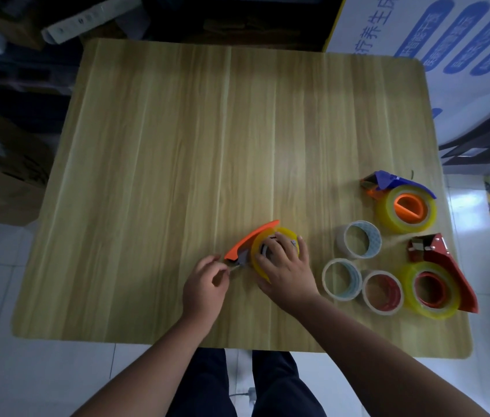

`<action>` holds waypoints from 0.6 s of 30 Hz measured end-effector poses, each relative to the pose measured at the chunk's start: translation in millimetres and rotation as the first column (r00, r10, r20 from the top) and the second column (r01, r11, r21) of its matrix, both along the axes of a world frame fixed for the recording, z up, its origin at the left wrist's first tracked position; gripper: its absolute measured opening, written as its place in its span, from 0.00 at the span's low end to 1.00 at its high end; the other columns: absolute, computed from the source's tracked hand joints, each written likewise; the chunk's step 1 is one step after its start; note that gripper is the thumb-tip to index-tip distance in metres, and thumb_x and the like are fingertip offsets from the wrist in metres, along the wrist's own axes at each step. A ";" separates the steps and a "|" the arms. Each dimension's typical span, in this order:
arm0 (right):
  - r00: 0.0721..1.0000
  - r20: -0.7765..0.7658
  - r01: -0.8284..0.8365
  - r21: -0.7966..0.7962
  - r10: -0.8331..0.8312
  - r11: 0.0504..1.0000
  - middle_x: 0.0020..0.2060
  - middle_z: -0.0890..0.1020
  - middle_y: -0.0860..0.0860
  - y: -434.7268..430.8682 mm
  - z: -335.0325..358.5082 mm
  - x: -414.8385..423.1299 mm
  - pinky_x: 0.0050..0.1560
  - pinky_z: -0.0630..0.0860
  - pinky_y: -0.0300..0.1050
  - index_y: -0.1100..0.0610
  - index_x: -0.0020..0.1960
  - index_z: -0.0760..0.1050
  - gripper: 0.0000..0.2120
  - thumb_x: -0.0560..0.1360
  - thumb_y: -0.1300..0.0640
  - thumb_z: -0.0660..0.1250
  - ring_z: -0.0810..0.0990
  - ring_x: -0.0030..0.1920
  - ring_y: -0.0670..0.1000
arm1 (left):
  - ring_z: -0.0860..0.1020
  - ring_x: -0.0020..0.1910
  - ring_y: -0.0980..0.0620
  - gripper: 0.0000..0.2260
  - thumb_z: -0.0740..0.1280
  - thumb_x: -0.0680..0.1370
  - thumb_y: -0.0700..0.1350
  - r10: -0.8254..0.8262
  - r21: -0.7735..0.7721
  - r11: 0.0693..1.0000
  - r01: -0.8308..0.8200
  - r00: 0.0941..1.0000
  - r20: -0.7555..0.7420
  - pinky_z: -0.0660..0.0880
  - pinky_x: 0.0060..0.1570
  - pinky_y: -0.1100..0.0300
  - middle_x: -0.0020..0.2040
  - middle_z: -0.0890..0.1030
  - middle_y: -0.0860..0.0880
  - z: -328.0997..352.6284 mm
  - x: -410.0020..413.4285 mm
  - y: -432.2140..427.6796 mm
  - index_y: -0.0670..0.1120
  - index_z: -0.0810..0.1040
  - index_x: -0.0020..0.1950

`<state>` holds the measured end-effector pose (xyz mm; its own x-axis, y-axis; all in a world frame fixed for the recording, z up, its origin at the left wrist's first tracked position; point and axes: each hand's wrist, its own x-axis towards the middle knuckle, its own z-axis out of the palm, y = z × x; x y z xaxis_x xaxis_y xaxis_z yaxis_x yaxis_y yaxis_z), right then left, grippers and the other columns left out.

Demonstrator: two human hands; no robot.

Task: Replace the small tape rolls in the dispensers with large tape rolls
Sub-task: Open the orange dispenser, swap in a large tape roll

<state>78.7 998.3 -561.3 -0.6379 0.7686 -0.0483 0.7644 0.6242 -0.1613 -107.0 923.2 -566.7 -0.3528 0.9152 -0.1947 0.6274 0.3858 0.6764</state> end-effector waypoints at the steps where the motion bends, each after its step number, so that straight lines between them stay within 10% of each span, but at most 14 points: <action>1: 0.999 -0.024 -0.022 0.025 0.023 0.999 0.61 0.76 0.56 0.4 -2.3 -4.3 0.68 0.59 0.72 0.52 0.57 0.77 0.17 0.71 0.48 0.70 0.70 0.67 0.62 | 0.80 0.51 0.52 0.04 0.72 0.73 0.41 -0.018 0.033 0.999 0.019 1.000 -0.008 0.75 0.40 0.62 0.59 0.79 0.50 -1.2 0.1 -0.7 0.48 0.82 0.46; 18: 0.935 -0.336 0.169 0.138 -0.114 0.976 0.47 0.82 0.56 -1.8 -30.3 -31.0 0.65 0.65 0.68 0.58 0.39 0.80 0.06 0.69 0.55 0.72 0.78 0.54 0.62 | 0.79 0.47 0.53 0.12 0.75 0.70 0.48 0.078 0.097 0.992 -0.075 0.997 -0.023 0.77 0.46 0.51 0.48 0.81 0.52 -24.8 -0.4 5.4 0.47 0.77 0.49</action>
<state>47.7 996.5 -591.6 -0.4817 0.8320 0.2751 0.7695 0.5518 -0.3214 -107.4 928.6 -591.6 -0.4265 0.8993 -0.0970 0.6169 0.3676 0.6960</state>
